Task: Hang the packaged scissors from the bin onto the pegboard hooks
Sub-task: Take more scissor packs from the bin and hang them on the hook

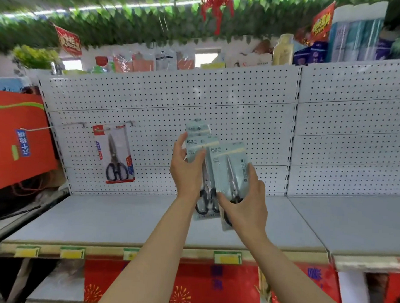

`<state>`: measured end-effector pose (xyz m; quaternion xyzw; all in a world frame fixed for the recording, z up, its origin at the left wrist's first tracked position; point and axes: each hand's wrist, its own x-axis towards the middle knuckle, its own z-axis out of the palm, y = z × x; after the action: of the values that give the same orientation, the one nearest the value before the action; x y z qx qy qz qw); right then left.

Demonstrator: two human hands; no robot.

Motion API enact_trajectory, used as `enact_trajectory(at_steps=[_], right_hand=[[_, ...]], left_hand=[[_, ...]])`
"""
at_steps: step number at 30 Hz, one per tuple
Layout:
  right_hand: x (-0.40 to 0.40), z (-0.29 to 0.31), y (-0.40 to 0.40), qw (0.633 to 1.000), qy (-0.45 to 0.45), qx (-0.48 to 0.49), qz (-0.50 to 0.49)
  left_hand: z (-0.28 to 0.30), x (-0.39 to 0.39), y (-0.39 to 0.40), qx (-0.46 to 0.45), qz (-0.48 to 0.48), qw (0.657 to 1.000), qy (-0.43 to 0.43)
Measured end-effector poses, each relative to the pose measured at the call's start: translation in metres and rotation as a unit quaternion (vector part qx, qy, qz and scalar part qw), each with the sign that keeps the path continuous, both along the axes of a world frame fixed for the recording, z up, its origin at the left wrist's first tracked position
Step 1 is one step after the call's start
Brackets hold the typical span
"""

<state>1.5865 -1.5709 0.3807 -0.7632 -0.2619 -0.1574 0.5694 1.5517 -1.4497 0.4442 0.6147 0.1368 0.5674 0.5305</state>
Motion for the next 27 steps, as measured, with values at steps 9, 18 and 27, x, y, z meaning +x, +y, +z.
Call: enact_trajectory(at_steps=[9, 18, 27], right_hand=[[0.037, 0.005, 0.061, 0.999, -0.014, 0.008, -0.027], [0.056, 0.006, 0.105, 0.997, -0.001, 0.036, -0.075], [0.06, 0.014, 0.117, 0.996, -0.005, 0.034, -0.077]], left_hand=[[0.013, 0.05, 0.068, -0.008, -0.031, 0.999, 0.012], [0.006, 0.095, 0.114, 0.01, -0.069, 0.997, 0.022], [0.008, 0.105, 0.123, 0.037, -0.08, 0.996, 0.03]])
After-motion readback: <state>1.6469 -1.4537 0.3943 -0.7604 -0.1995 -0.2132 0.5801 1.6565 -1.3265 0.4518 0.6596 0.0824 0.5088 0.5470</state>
